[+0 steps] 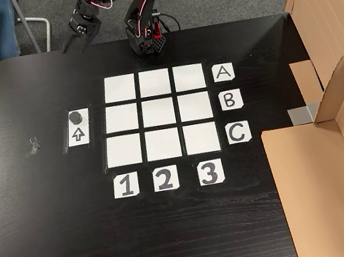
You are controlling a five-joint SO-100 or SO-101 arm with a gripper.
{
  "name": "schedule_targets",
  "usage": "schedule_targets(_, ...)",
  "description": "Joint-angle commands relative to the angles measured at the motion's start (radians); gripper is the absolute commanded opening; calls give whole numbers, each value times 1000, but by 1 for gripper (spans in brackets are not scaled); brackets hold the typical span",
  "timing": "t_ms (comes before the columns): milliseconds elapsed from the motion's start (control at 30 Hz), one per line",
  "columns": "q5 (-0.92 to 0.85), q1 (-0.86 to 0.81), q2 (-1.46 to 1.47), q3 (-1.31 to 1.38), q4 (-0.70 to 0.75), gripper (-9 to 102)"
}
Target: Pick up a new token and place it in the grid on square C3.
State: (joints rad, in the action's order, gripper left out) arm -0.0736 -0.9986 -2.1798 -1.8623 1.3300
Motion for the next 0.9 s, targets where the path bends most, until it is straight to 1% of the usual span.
schedule_targets(0, 23, 17, 44, 98, 9, 39)
schedule_targets(67, 28, 28, 83, 149, 12, 39)
schedule_targets(333, 74, 64, 318, 442, 101, 43)
schedule_targets(867, 137, 118, 747, 850, 146, 49)
